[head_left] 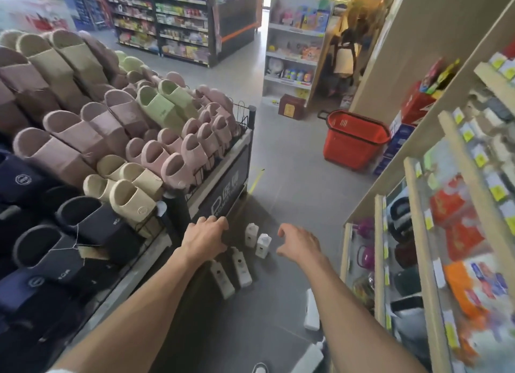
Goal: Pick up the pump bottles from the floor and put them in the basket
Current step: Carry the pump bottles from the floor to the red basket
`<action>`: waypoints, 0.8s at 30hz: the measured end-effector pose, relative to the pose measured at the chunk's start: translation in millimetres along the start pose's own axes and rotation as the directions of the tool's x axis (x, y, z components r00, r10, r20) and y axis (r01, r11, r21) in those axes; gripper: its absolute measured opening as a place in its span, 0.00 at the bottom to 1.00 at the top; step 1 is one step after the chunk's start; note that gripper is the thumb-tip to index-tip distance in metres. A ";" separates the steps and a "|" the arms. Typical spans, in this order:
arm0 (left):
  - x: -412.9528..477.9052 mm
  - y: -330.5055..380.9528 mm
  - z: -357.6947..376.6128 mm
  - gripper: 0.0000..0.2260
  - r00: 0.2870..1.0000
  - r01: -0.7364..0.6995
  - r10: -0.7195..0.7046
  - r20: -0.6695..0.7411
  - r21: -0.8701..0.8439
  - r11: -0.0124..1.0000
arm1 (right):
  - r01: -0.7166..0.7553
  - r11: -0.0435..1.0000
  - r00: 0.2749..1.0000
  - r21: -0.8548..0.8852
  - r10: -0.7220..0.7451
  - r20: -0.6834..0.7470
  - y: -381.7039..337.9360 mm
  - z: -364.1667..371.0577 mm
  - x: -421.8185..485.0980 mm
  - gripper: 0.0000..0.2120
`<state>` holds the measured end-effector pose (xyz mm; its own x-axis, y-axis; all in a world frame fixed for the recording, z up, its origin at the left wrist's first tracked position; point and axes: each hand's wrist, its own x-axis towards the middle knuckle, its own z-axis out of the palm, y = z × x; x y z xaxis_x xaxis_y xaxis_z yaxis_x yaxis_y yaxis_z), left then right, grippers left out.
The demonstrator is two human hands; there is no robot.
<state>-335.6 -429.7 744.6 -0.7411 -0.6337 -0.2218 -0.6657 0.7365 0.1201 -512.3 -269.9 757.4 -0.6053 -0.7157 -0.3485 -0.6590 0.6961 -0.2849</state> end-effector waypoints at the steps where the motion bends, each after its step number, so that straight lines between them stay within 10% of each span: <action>1: 8.7 -1.6 0.4 0.23 1.000 0.015 -0.015 -0.001 -0.006 1.000 | 0.015 1.000 1.000 -0.011 -0.015 0.004 -2.9 -0.2 12.3 0.17; 24: 223.7 -95.8 264.8 0.19 0.961 0.131 -0.115 0.252 -0.047 0.990 | 0.042 0.999 0.986 -0.025 -0.038 0.160 8.2 238.2 303.7 0.18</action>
<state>-414.5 -579.4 427.3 -0.6134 -0.6339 -0.4710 -0.7604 0.6352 0.1354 -595.2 -467.9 436.5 -0.5004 -0.7231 -0.4762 -0.6949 0.6635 -0.2772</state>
